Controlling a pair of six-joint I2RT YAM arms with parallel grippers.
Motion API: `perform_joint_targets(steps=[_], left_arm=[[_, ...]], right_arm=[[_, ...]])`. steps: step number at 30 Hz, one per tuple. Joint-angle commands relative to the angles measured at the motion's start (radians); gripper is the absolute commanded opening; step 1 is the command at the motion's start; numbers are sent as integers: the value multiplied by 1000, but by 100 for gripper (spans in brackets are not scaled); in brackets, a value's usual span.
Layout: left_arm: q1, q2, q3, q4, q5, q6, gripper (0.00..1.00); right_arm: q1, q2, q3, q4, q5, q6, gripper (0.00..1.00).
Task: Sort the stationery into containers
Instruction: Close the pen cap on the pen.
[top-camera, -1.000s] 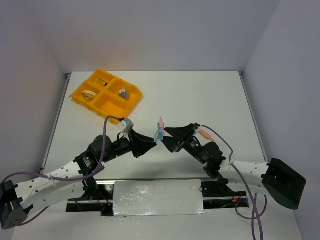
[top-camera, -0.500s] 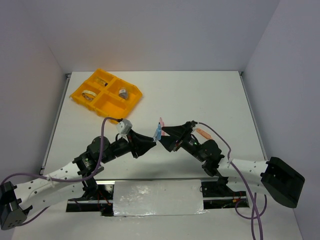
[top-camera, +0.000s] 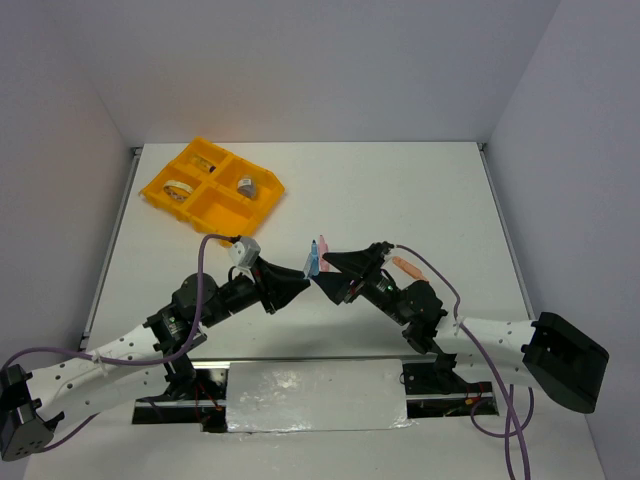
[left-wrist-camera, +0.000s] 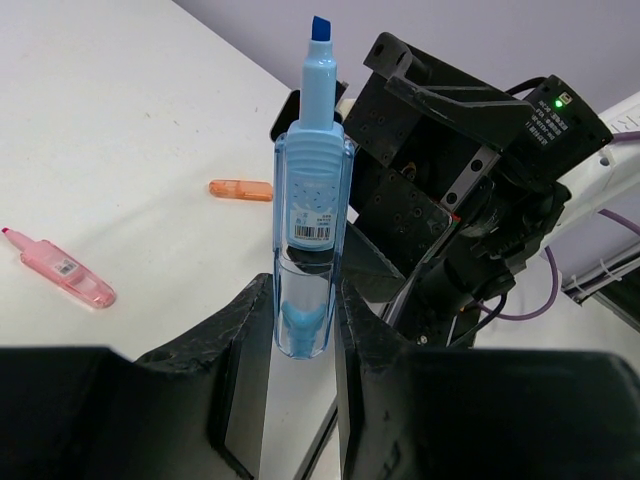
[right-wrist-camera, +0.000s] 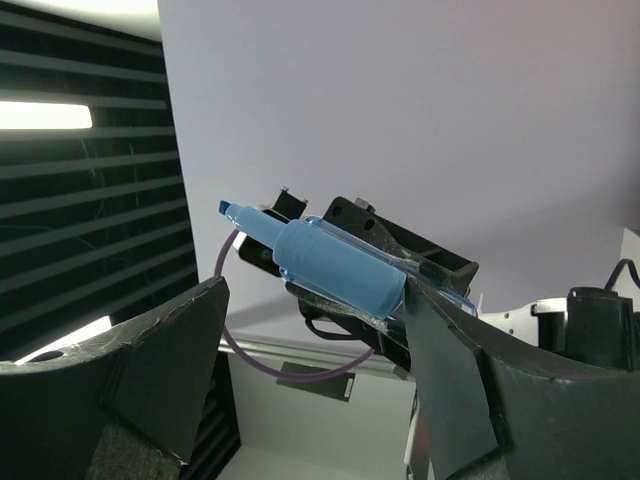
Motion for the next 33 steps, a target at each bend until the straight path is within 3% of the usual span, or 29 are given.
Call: perform_joint_targets(steps=[1,8,21,33], left_arm=[[-2,13,14,36,-21,20,0],[-2,6,-13,51,-5,12,0],[-2,-25,-48,13,-6,23,0],[-2,-23,-56,13,6,32,0]], right_arm=[[34,22,27,160,-43,22,78],[34,51,44,220,-26,30,76],[9,-61,40,55,63,-30,72],[-2,-50,47,68,93,-22,67]])
